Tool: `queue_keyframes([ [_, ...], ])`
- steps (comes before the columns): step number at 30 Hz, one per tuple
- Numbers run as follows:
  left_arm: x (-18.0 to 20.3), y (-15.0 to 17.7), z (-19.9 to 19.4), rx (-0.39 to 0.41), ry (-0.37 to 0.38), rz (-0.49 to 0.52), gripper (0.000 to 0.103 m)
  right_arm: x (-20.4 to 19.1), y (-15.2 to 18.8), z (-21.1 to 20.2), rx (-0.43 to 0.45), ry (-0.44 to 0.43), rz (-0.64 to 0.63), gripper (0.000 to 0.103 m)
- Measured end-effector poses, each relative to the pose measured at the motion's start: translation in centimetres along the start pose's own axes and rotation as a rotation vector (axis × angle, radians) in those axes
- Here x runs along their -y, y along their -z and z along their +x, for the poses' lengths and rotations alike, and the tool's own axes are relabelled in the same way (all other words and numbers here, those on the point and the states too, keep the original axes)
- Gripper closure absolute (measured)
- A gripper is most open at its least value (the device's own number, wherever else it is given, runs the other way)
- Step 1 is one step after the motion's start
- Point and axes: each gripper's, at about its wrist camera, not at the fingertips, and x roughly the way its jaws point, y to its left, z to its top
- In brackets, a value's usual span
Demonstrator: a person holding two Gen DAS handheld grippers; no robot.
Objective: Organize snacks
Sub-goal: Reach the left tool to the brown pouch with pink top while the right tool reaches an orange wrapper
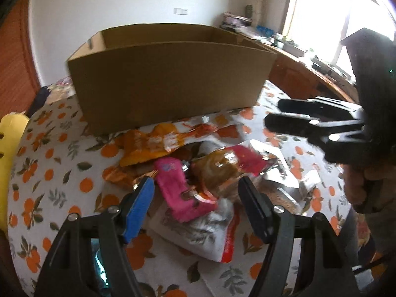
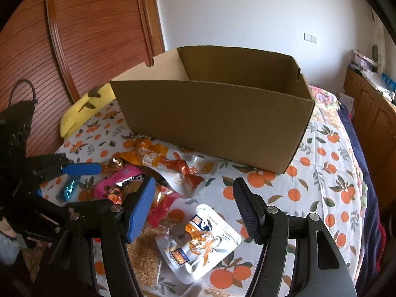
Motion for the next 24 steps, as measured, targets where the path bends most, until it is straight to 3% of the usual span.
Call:
queue_keyframes([
  [7, 2.0, -2.0, 1.9, -0.083, 0.023, 0.175, 0.033, 1.1, 0.5, -0.1, -0.01, -0.015, 0.013, 0.036],
  [11, 2.6, -3.1, 3.1, -0.131, 0.041, 0.258, 0.042, 1.5, 0.7, 0.0, -0.019, -0.024, 0.012, 0.036],
  [14, 3.0, -4.0, 4.1, -0.174, 0.058, 0.313, 0.042, 1.6, 0.6, 0.1, -0.024, -0.022, 0.002, 0.036],
  [18, 2.8, -4.9, 5.4, -0.236, 0.126, 0.346, 0.042, 2.0, 0.5, 0.3, -0.027, -0.023, 0.0, 0.036],
  [24, 1.6, -5.1, 6.3, -0.309, 0.248, 0.303, 0.039, 2.4, 0.0, 1.2, -0.048, -0.021, -0.018, 0.036],
])
